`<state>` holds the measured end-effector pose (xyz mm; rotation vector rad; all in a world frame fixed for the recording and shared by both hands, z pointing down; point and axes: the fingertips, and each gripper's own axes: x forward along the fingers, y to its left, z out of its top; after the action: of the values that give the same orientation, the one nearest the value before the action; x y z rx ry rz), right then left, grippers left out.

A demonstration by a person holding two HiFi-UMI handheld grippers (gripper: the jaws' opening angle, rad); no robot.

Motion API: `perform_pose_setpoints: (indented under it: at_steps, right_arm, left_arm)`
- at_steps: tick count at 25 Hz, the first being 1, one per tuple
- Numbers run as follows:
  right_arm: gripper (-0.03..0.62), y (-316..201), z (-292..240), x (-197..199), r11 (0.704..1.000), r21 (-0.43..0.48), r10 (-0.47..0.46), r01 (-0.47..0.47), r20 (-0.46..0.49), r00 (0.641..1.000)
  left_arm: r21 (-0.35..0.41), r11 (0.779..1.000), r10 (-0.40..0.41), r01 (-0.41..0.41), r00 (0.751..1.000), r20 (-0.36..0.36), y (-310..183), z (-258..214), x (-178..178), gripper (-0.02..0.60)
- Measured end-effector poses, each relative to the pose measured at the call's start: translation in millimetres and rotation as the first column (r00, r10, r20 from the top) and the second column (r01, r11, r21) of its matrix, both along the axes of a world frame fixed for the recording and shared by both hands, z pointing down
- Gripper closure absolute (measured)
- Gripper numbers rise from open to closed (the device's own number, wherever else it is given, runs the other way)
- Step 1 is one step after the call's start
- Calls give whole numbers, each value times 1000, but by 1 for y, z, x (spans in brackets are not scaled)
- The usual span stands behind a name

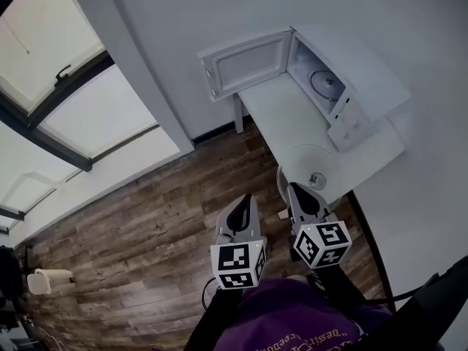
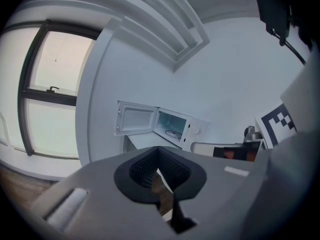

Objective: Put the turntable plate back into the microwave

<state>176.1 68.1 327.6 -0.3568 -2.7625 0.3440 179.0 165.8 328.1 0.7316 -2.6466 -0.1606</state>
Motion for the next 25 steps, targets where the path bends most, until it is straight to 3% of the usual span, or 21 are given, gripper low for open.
perform_pose_setpoints:
  at_steps: [4, 8, 10, 12, 15, 25]
  right_arm:
    - [585, 7, 15, -26, 995, -84, 47, -52, -57, 997]
    - [582, 1, 40, -29, 985, -111, 119, -136, -152, 981]
    - [582, -3, 49, -27, 981, -101, 146, -167, -182, 972]
    - [582, -9, 56, -24, 976, -96, 173, -195, -206, 963]
    - [582, -17, 61, -24, 968, -95, 207, -233, -223, 953]
    - [582, -49, 49, -61, 949, -120, 266, -291, -190, 945]
  left_arm:
    - [74, 986, 155, -148, 983, -95, -5, 18, -29, 577]
    - [270, 916, 349, -296, 921, -175, -20, 34, -38, 577]
    - [326, 888, 394, -324, 901, -181, -28, 37, -42, 577]
    - [347, 874, 420, -340, 888, -189, -35, 42, -42, 577]
    - [339, 875, 429, -346, 879, -207, -41, 51, -45, 577]
    - [286, 902, 387, -324, 900, -200, -56, 47, -94, 577]
